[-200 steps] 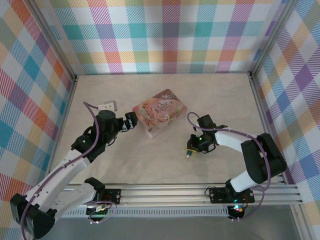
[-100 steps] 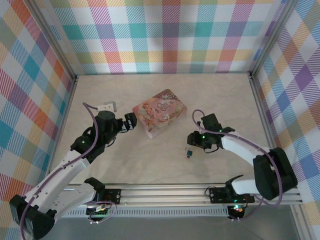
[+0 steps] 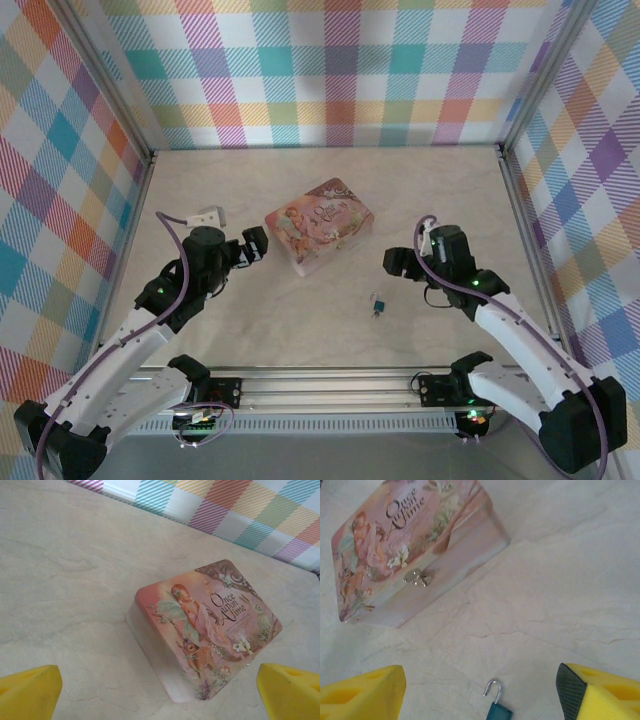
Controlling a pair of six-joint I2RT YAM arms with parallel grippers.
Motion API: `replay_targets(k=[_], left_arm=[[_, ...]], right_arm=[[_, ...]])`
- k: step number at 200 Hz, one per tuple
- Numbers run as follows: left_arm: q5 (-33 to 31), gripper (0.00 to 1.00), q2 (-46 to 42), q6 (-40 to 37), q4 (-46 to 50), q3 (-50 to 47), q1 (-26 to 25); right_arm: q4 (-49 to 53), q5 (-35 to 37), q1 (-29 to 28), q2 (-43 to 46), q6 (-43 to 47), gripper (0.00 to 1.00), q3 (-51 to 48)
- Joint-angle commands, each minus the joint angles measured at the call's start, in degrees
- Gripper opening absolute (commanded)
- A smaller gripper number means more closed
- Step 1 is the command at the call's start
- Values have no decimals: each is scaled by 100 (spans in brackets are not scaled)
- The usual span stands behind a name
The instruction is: Unlock a padlock with a key
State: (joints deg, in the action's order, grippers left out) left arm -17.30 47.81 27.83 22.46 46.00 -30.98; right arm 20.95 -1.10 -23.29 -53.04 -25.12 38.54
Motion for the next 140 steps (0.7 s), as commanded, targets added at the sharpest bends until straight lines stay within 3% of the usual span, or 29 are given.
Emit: replay_targets(k=[1,27,60,92,112,140], left_arm=[[-146,99,-57,55,56,-34,40],[-211,99,-54,41,118,-6,40],[-627,100,12,-21,127,-5,48],[-1543,100,95,-594,-142,-93,100],[-2094,100,71,-1164,-827,-399,255],[-2063,100,107,-1712,-1954,-1058,783]], right_arm=[[8,334,120,237,581,87,261],[-101,609,230,485,983,100,277],[-295,1089,396,799,1402,100,154],[-849,1797,500,1022,1816,100,-240],[-1401,2176,606,1041,2145,100,-573],[-2144,2361,944,788,2305,100,-1018]])
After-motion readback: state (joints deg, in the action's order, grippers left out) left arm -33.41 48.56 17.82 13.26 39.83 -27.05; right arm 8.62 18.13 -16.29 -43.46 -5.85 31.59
